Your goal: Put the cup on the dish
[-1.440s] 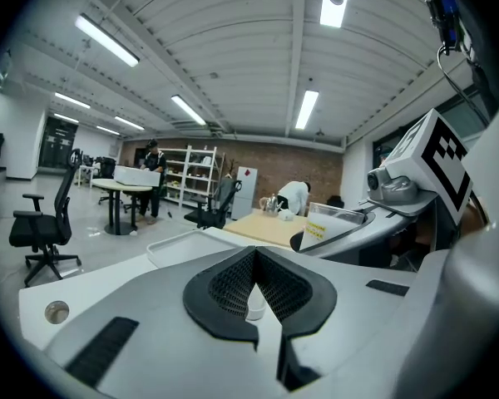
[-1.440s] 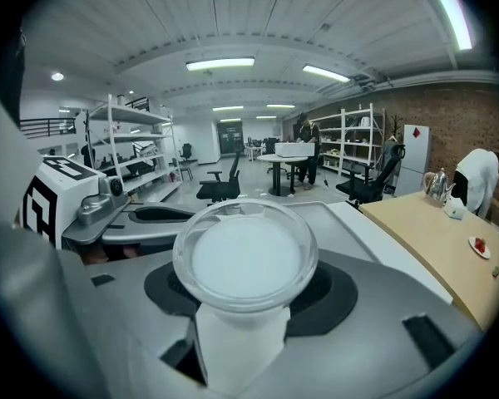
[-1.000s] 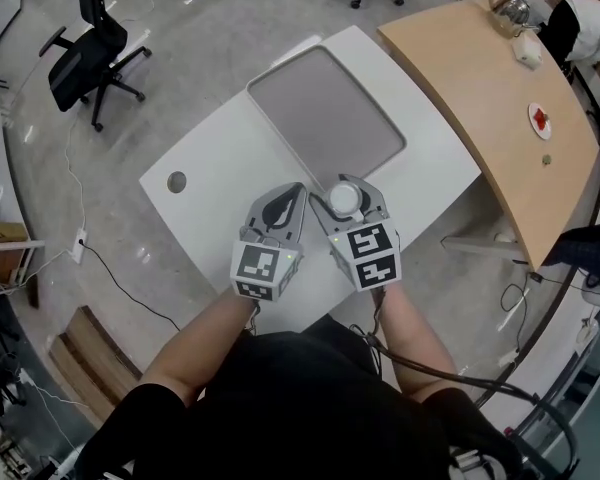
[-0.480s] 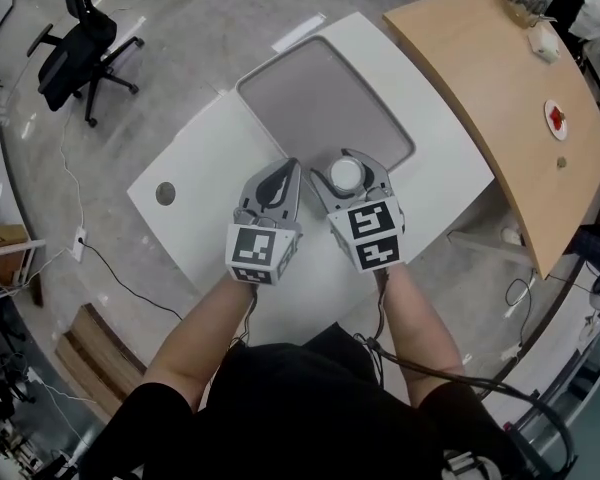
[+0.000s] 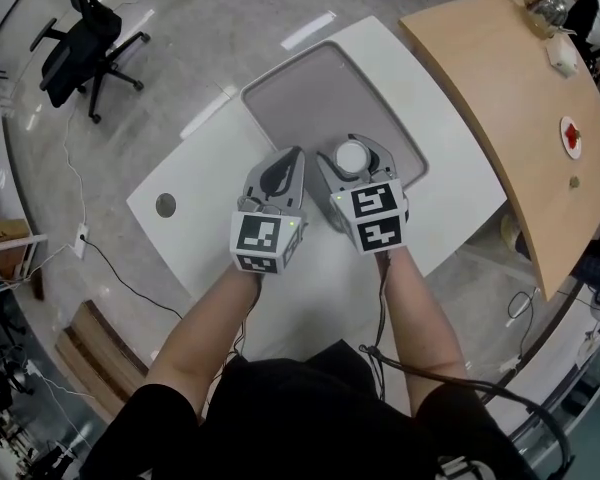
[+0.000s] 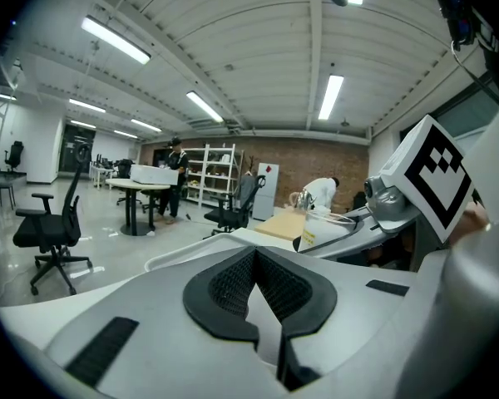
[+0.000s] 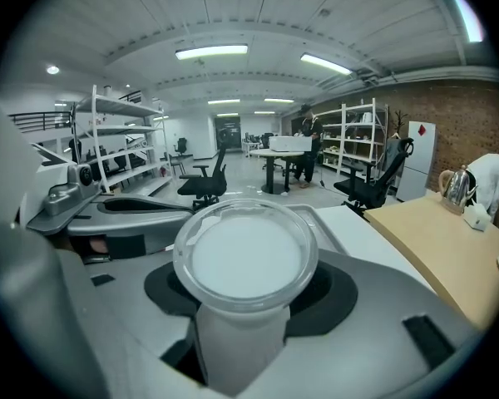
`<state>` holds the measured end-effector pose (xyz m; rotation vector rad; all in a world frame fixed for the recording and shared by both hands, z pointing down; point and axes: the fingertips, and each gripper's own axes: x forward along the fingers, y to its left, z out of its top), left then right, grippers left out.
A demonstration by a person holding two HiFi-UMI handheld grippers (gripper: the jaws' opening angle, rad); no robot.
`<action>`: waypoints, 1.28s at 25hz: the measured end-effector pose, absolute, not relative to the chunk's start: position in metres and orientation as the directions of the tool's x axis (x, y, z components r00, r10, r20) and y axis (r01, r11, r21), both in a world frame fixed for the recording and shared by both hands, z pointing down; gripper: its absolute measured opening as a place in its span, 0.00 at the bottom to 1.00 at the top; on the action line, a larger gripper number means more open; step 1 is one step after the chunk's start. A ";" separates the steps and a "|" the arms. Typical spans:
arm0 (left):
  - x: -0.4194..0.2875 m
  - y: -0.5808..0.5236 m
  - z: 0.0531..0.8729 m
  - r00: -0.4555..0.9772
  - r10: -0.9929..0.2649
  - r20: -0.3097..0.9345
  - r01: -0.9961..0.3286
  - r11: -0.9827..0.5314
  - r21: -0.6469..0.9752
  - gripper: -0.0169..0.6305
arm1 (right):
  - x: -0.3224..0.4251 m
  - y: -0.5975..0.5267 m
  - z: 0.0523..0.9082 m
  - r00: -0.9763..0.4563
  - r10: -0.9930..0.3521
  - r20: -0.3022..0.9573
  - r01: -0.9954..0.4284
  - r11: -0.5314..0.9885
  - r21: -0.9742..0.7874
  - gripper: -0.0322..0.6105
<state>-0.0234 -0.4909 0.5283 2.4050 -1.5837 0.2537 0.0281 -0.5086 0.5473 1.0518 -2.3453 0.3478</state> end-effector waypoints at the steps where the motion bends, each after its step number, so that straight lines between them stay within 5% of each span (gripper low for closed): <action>1: -0.024 -0.495 0.529 0.392 -0.877 0.277 -0.920 -0.376 0.113 0.04 | 0.028 -0.515 0.550 -0.545 -0.612 0.573 -0.752 0.659 -0.010 0.44; 32: -0.034 -0.530 0.559 0.356 -0.879 0.317 -0.934 -0.342 0.100 0.04 | 0.012 -0.627 0.634 -0.455 -0.622 0.637 -0.798 0.602 0.017 0.44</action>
